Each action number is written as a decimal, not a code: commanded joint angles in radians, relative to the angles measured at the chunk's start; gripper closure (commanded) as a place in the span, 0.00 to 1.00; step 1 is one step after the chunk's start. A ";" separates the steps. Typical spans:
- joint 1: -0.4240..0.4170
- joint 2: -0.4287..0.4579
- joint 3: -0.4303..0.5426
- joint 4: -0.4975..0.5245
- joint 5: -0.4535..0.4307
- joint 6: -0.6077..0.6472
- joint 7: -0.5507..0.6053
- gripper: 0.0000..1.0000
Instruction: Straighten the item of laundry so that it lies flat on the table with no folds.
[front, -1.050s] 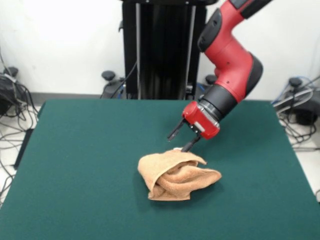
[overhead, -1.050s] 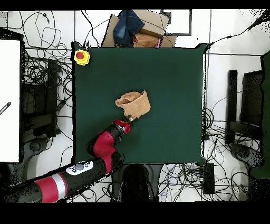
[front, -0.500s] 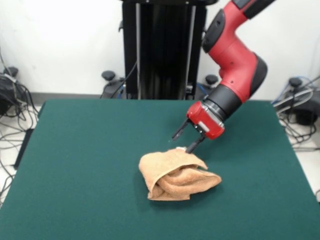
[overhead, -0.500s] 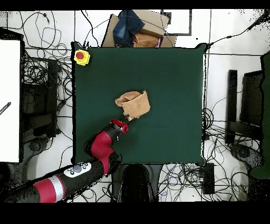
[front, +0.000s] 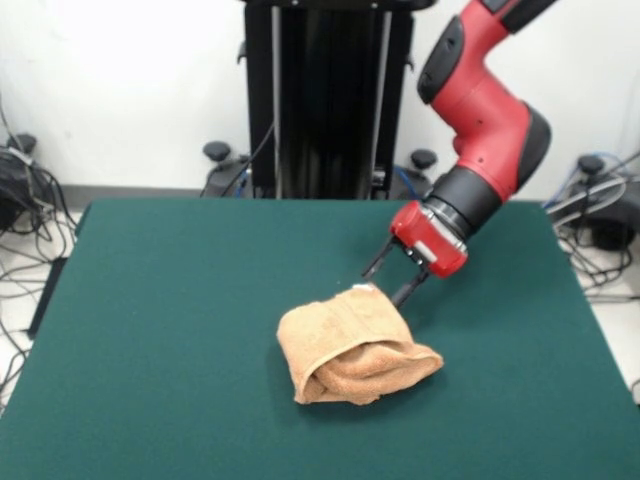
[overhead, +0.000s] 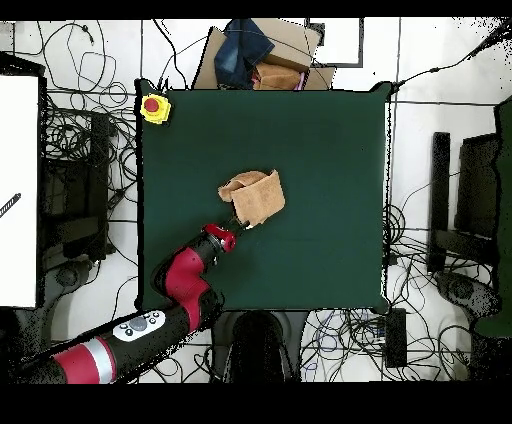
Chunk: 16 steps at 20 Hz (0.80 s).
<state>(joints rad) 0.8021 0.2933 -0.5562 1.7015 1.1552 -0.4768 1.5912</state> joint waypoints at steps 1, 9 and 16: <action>-0.005 0.028 0.188 -0.119 0.073 0.080 0.112 0.00; -0.001 0.058 0.194 -0.141 0.132 0.030 0.080 0.00; 0.004 0.075 0.194 -0.147 0.193 -0.003 0.030 0.00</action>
<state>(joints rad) 0.8022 0.3114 -0.5333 1.6959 1.2683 -0.4766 1.5912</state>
